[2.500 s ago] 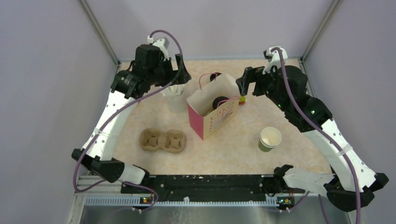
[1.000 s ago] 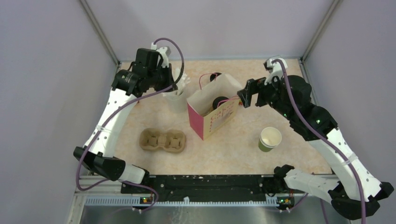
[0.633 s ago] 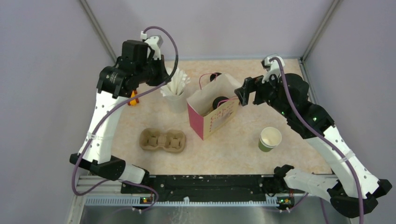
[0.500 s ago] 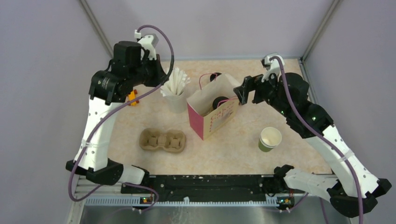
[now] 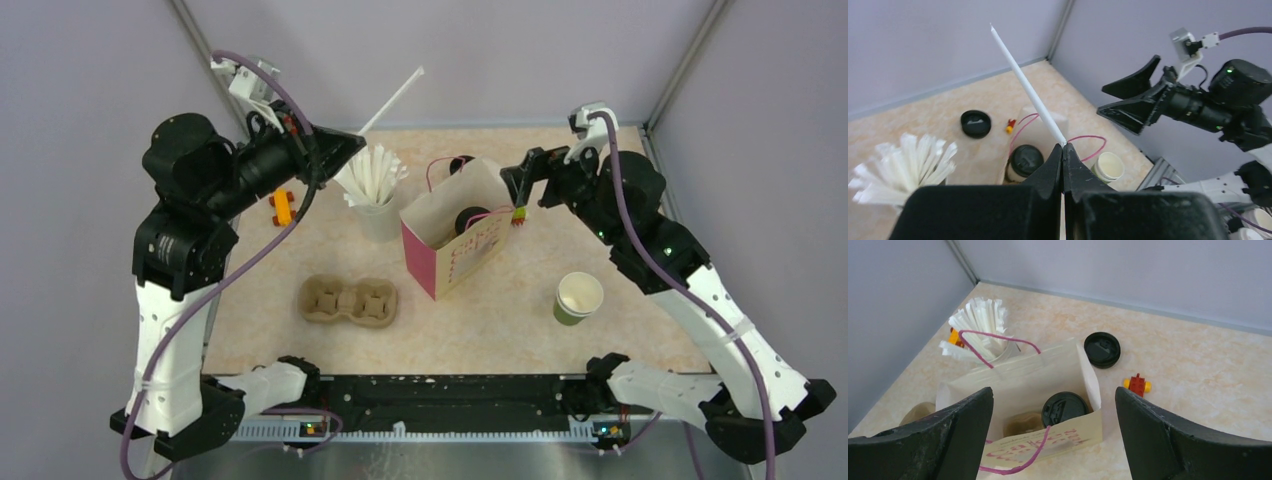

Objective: Pack the takeout coffee

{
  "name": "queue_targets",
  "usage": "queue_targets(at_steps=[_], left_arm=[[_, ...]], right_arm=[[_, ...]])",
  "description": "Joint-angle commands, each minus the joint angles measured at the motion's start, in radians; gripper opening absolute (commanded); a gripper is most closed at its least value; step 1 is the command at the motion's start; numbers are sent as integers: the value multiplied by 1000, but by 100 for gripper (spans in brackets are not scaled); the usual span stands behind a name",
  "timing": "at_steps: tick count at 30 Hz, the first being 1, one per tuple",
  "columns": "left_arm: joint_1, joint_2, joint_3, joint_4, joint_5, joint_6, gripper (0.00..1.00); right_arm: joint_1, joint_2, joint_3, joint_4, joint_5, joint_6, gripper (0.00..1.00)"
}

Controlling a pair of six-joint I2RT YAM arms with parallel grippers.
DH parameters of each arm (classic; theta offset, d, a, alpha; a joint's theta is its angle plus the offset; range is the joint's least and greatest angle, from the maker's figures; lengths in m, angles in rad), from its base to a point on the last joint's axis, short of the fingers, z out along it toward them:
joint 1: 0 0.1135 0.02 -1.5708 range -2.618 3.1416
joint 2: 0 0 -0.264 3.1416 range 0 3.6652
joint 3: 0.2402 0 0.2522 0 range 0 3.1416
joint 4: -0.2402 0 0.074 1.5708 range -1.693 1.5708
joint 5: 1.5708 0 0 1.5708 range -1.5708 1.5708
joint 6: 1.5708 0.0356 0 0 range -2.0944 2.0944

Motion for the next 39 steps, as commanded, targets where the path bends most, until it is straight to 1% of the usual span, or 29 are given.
queue_targets(at_steps=[1, 3, 6, 7, 10, 12, 18, 23, 29, 32, 36, 37, 38, 39], left_arm=[[0, 18, -47, 192, 235, -72, 0], [0, 29, -89, 202, 309, -79, 0], [0, 44, -144, 221, 433, -94, 0], [1, 51, -160, 227, 469, -98, 0], [1, 58, -220, 254, 530, -104, 0], [-1, 58, -270, 280, 555, -107, 0], [0, 65, -352, 250, 529, -70, 0], [-1, 71, -378, 241, 490, -54, 0], [-1, 86, -415, 231, 494, -40, 0], [-1, 86, -451, 264, 483, -32, 0], [-2, 118, -488, 333, 475, -62, 0], [-2, 128, -492, 345, 476, -72, 2], [-2, 137, -493, 358, 476, -83, 9], [-1, 144, -492, 366, 475, -90, 14]], right_arm=[[1, -73, -16, 109, 106, 2, 89], [1, -98, -29, 123, 153, 19, 89], [1, -120, -40, 143, 111, 0, 88], [1, -125, -40, 135, 117, 6, 88], [1, -142, -50, 110, 166, 34, 87], [1, -158, -66, 110, 170, 31, 87], [1, -188, -86, 84, 203, 28, 87], [1, -193, -85, 56, 200, 21, 88], [1, -190, -88, 53, 200, 0, 88], [1, -183, -90, 53, 190, 11, 88], [1, -171, -89, 40, 177, 43, 88], [1, -171, -88, 35, 179, 52, 88], [1, -170, -91, 33, 181, 58, 88], [1, -170, -95, 33, 180, 60, 88]])
